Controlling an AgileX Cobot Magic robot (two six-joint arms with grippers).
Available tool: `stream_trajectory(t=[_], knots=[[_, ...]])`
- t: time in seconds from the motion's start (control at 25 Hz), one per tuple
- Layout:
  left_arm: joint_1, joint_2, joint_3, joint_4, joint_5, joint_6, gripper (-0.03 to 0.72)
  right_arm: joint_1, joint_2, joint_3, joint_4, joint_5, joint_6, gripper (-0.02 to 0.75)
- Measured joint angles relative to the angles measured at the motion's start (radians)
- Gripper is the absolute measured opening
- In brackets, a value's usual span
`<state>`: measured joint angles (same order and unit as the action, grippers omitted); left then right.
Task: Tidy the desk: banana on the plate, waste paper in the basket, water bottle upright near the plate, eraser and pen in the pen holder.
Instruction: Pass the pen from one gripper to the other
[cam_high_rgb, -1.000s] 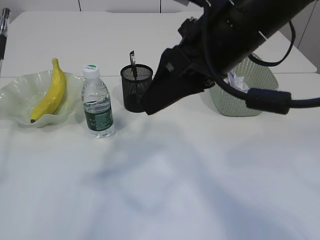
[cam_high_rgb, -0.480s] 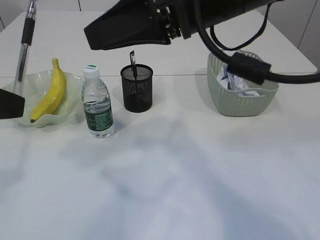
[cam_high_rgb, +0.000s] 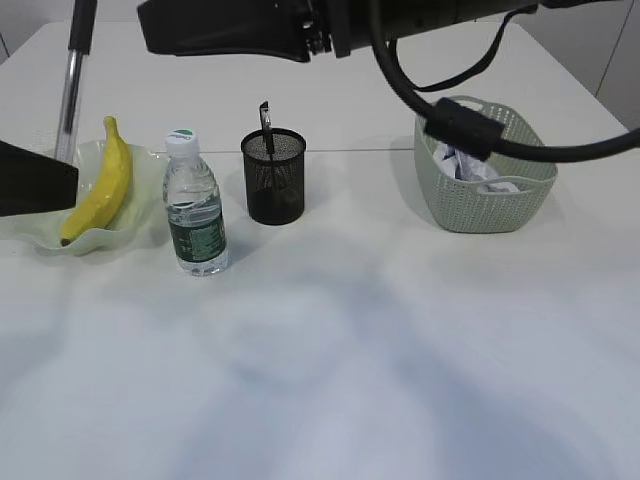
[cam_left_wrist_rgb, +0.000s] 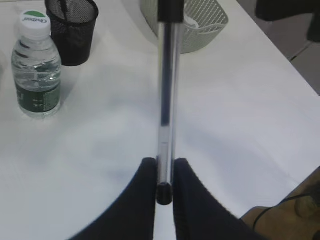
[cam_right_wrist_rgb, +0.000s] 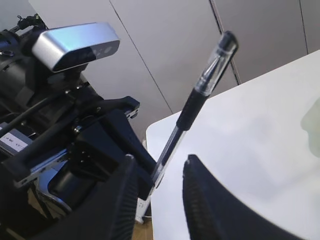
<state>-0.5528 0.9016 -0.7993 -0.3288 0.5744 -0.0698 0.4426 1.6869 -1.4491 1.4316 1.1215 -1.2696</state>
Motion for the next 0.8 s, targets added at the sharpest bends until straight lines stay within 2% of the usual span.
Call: stream_trajectory(t=[0.32, 0.6, 0.8], knots=[[0.0, 0.0, 0.0, -0.146, -0.042, 0.182, 0.037, 0.0, 0.022, 0.0, 0.05, -0.01, -0.051, 0.237], [0.0, 0.0, 0.0, -0.177, -0.043, 0.211, 0.037, 0.0, 0.038, 0.0, 0.182, -0.01, -0.101, 0.239], [0.0, 0.0, 0.0, -0.179, -0.054, 0.213, 0.037, 0.0, 0.046, 0.0, 0.196, 0.0, -0.107, 0.239]])
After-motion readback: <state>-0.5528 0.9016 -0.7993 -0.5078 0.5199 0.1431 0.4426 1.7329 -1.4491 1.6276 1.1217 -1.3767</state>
